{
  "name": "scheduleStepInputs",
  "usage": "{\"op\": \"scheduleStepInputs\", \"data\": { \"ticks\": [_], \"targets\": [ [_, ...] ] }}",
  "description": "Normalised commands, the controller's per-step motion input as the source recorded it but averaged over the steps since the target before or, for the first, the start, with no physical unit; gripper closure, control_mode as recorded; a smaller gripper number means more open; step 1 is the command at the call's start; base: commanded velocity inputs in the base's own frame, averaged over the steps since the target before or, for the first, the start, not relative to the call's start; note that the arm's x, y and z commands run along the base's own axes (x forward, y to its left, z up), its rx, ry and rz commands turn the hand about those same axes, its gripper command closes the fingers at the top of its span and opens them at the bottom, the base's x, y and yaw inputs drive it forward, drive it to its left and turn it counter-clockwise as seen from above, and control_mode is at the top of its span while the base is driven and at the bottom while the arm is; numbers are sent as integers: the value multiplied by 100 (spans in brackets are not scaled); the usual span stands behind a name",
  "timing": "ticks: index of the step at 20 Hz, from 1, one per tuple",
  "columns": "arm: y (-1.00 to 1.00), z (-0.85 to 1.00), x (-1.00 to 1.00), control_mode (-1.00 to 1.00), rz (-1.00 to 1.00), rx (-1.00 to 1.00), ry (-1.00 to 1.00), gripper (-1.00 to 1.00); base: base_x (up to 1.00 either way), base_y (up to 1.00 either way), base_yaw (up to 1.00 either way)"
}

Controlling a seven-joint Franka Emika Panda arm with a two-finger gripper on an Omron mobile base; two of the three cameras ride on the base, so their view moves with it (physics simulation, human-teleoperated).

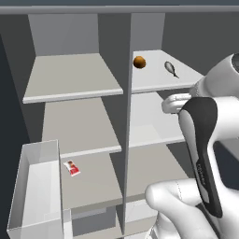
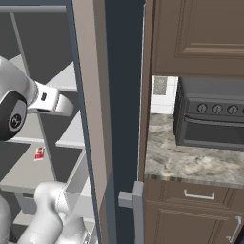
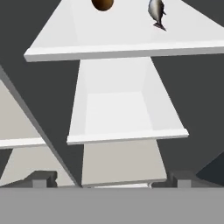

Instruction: Pick up the frozen fish from the freezer, place it on any shelf in the fridge, and close the fridge and freezer doors when done.

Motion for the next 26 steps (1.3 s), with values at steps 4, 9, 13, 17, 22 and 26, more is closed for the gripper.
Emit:
{"op": "scheduleStepInputs", "data": {
  "ticks": [4,9,13,17,22,26],
  "targets": [
    [0,0,-13,100,1,0,0,-100,-34,0,2],
    [0,0,0,100,0,0,0,-100,-48,0,2],
    [0,0,0,100,0,0,0,-100,-55,14,0],
    [0,0,0,100,0,0,0,-100,-49,29,0],
    [0,0,0,100,0,0,0,-100,-53,22,0],
    [0,0,0,100,0,0,0,-100,-47,43,0]
  ]
}}
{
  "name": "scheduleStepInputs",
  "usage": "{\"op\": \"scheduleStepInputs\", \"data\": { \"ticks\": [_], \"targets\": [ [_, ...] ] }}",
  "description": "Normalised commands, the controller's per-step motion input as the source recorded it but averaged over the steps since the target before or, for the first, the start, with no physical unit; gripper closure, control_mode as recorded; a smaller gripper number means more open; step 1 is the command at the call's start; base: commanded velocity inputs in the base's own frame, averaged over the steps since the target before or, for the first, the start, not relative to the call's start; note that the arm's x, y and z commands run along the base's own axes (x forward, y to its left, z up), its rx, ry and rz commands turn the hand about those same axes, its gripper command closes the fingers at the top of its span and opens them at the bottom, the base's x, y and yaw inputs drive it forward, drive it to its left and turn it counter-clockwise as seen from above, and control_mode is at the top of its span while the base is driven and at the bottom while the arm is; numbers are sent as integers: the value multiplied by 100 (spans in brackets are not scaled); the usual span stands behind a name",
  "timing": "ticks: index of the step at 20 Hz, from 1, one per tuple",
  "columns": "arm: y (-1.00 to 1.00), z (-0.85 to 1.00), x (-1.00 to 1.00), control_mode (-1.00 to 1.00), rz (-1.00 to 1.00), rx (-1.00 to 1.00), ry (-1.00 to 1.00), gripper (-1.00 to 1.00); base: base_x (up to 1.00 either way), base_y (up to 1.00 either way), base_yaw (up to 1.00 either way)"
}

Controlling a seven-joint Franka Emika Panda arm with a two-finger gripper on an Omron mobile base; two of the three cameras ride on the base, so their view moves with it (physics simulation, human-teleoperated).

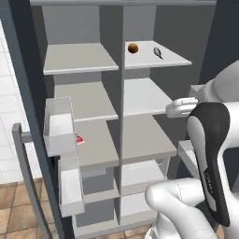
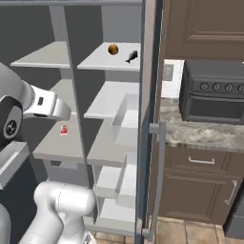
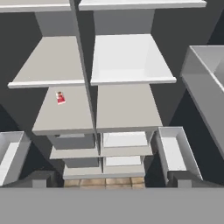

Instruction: Pick up the frozen fish from the freezer, place it on any shelf in the fridge, and close the fridge and freezer doors when done.

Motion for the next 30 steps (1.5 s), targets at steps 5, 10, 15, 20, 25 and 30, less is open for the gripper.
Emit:
{"op": "scheduleStepInputs", "data": {
  "ticks": [5,10,15,20,25,30],
  "targets": [
    [0,0,0,100,0,0,0,-100,-38,61,0],
    [0,0,0,100,0,0,0,-100,-21,6,0],
    [0,0,0,100,0,0,0,-100,-42,-11,0],
    [0,0,0,100,0,0,0,-100,-45,-3,0],
    [0,0,0,100,0,0,0,-100,-41,0,0],
    [0,0,0,100,0,0,0,-100,-46,0,0]
  ]
}}
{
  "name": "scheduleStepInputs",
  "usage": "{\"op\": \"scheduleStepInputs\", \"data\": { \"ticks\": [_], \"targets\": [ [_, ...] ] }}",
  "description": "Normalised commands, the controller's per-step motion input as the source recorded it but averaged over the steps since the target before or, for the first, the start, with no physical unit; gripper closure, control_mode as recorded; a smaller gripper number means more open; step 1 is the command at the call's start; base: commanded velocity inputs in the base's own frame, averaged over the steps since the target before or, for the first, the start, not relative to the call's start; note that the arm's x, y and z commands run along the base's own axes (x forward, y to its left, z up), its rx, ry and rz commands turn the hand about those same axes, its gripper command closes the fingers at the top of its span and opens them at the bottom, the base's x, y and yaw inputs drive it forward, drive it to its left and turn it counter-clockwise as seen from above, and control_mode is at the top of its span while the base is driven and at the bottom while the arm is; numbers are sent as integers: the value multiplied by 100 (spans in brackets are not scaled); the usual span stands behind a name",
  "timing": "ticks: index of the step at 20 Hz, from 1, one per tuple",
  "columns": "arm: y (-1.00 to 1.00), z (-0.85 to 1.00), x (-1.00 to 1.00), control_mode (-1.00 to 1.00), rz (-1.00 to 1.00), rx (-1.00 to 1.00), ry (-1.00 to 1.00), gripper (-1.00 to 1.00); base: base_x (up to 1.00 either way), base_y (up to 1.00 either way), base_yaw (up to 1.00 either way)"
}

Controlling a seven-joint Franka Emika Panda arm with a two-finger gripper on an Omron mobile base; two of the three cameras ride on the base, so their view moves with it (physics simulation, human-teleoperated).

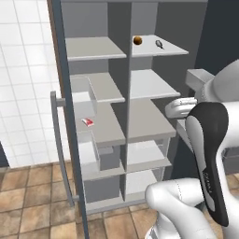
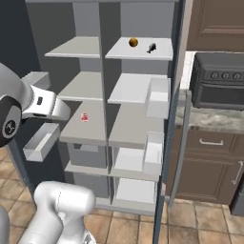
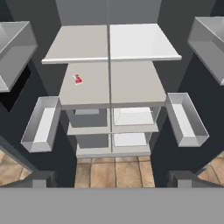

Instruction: Pick up the frozen fish from the freezer, place it on any shelf in the fridge, and close the fridge and freezer doors when done.

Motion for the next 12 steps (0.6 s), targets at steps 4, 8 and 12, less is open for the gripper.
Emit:
{"op": "scheduleStepInputs", "data": {
  "ticks": [4,8,12],
  "targets": [
    [0,0,0,100,0,0,0,-100,-39,0,0],
    [0,0,0,100,0,0,0,-100,-26,0,0],
    [0,0,-6,-100,0,0,0,-100,-11,0,0]
  ]
}}
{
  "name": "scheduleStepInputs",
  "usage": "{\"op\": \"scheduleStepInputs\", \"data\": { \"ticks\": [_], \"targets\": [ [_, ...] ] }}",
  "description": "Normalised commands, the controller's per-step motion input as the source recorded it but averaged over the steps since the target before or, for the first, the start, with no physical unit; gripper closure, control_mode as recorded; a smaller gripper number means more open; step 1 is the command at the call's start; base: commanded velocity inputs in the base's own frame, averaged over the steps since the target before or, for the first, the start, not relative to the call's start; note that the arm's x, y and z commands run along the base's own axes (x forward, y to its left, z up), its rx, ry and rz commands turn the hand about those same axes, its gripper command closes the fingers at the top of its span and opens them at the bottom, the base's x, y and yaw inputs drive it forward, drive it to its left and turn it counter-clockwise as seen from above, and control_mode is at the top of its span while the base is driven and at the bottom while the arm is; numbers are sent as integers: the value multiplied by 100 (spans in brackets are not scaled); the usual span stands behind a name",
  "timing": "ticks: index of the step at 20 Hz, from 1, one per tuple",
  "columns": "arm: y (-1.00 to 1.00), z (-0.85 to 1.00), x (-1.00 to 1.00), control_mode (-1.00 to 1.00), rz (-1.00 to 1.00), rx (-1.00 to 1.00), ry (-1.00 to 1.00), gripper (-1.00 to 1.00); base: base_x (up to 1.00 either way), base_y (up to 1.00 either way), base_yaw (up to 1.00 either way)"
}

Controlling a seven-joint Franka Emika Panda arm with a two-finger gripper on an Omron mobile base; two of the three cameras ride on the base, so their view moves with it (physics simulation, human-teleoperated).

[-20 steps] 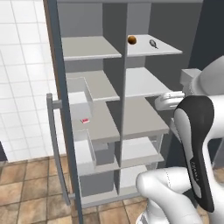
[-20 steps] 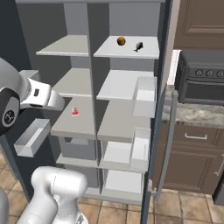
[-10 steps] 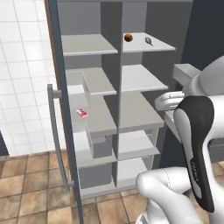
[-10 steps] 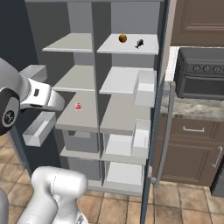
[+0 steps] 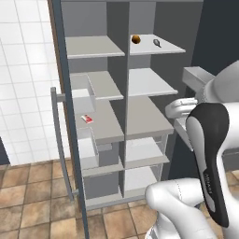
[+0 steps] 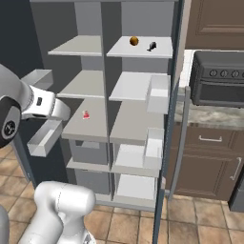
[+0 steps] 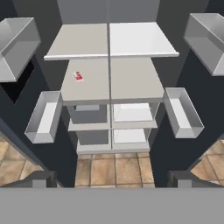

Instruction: Pick up the frozen fish from the freezer, place it on any shelf in the fridge, and close the fridge and freezer doors when done.

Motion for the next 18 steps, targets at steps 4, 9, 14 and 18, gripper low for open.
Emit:
{"op": "scheduleStepInputs", "data": {
  "ticks": [4,9,14,18],
  "targets": [
    [5,9,-44,-100,0,0,-3,-100,0,0,0],
    [33,15,-70,-100,1,0,-13,-100,0,0,0],
    [85,11,-89,-100,2,0,-21,-100,0,0,0],
    [96,0,-78,-100,1,0,-24,-100,0,0,0]
  ]
}}
